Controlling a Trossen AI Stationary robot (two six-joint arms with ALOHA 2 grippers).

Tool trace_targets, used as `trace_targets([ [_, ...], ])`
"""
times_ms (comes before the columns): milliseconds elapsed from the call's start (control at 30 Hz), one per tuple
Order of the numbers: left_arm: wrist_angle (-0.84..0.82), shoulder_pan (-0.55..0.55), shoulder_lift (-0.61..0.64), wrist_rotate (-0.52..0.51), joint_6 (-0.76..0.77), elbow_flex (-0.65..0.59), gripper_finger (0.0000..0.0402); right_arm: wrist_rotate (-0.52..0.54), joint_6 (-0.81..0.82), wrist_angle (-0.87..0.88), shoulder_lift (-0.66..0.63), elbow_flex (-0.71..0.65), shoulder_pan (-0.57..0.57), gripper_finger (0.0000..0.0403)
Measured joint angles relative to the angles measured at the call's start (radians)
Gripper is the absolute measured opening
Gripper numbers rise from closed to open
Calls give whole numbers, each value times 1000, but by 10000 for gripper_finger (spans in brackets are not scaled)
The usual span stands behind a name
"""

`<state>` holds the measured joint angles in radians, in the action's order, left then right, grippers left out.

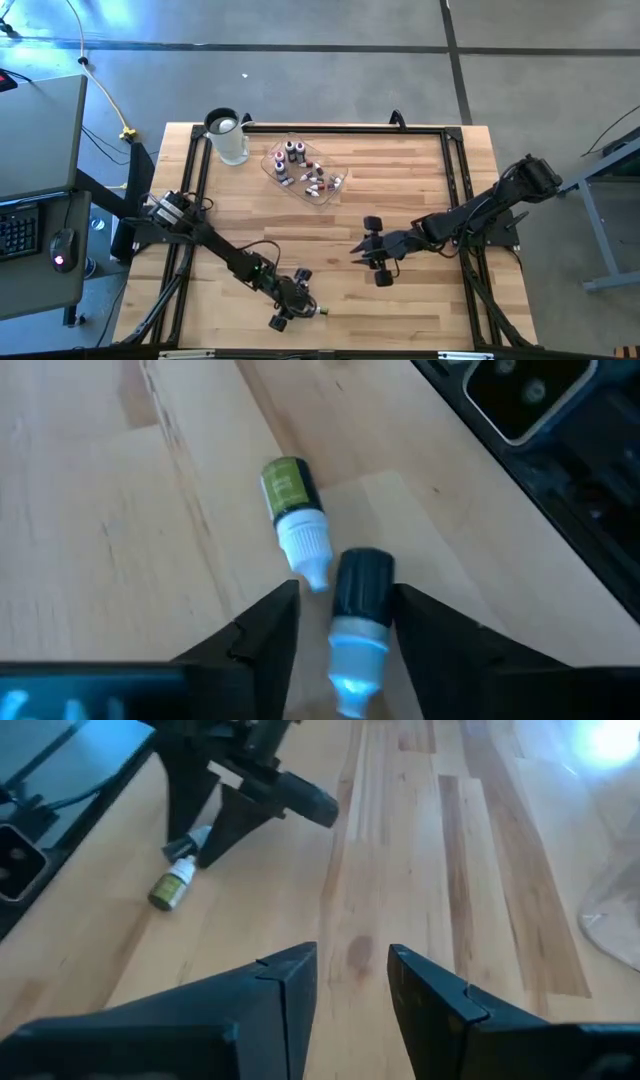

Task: Pick & Place food coloring
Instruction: Put the small black food coloring bottle into the bin

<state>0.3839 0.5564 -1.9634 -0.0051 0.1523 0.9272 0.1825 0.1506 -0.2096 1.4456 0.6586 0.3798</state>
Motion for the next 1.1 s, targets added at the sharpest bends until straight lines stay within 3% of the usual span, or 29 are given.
trace_targets([
  [333,5,-2,15,-14,64,-3,74,-51,-1,-3,0,0,1,119],
  [500,-39,-29,94,-104,76,-4,74,-41,-1,-15,0,0,1,117],
  [600,-123,-67,181,-160,82,-4,86,33,3,-35,0,0,1,117],
  [767,-329,-159,369,-306,66,-3,90,99,-54,-34,0,0,0,117],
  [900,-433,-263,492,-588,27,-3,91,93,-43,-38,0,0,0,117],
  [967,-458,-332,539,-682,10,-3,91,97,-24,-45,0,0,0,117],
  [1100,-476,-503,570,-619,-40,-3,91,99,-30,-47,0,0,0,118],
])
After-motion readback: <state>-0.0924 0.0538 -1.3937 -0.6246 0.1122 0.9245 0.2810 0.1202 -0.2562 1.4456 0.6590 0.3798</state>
